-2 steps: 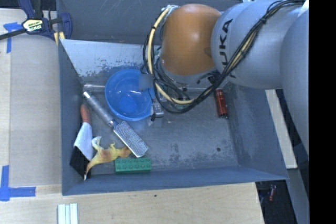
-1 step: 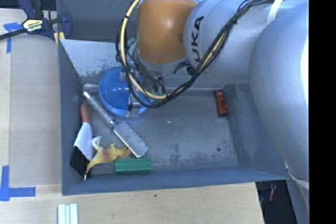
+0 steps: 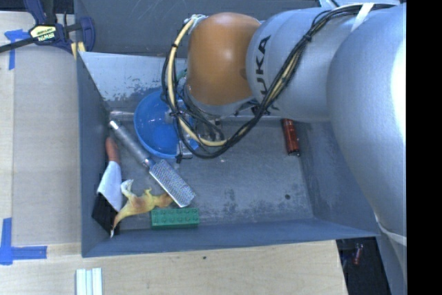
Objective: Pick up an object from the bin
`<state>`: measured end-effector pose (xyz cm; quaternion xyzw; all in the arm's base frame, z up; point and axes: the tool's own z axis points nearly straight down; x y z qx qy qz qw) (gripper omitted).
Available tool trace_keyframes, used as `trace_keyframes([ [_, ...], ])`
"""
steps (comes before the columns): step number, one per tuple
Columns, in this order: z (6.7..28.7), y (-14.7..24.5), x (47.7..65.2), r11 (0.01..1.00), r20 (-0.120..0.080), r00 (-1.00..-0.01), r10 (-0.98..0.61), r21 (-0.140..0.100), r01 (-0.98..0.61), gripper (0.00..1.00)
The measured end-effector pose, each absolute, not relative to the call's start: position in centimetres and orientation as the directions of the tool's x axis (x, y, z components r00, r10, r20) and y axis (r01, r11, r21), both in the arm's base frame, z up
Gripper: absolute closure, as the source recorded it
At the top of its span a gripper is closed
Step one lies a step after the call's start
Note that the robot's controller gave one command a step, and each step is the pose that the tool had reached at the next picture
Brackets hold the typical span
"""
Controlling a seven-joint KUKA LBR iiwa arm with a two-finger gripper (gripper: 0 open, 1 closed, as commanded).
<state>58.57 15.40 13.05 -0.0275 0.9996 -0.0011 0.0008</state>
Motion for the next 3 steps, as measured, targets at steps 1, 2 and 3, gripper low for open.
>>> trace_keyframes([
  [1,7.21,18.89,58.29,0.992,-0.020,-0.992,-0.128,0.000,-0.129,0.00],
  [2,7.45,19.37,58.75,0.999,-0.008,-0.999,0.052,-0.005,0.052,1.00],
  [3,7.45,19.37,58.76,0.999,-0.008,-0.999,0.052,-0.005,0.052,1.00],
])
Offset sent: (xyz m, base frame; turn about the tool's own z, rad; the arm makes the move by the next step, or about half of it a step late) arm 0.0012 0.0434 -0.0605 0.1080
